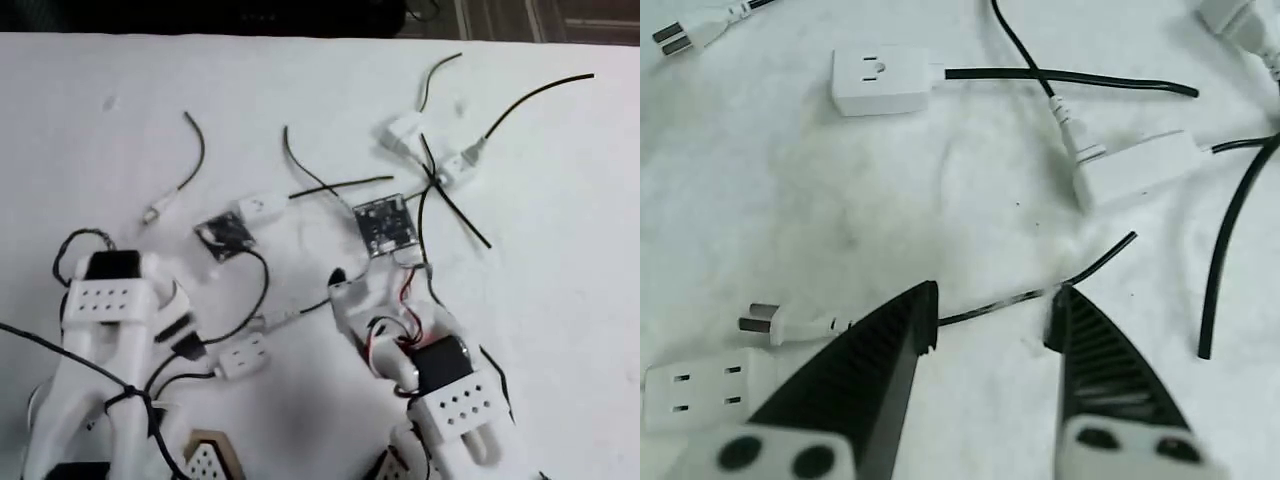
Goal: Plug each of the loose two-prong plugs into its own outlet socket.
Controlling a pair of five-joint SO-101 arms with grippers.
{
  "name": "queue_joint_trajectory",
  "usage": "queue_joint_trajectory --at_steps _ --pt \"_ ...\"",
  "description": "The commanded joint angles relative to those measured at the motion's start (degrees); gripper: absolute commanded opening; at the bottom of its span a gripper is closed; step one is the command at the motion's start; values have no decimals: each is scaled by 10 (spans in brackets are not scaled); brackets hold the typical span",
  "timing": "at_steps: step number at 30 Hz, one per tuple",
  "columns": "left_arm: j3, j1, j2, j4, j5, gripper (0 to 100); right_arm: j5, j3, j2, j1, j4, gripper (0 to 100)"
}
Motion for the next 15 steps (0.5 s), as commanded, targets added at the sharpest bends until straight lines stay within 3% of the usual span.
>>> queue_joint_trajectory --at_steps 1,7,15 --pt "-58 68 -16 80 -14 279 -3 -19 -9 23 -1 172" --pt "-64 175 -10 106 33 280 -3 -21 -14 56 -1 171" --pt "37 248 -10 -18 100 280 -3 -21 -14 68 -1 170"
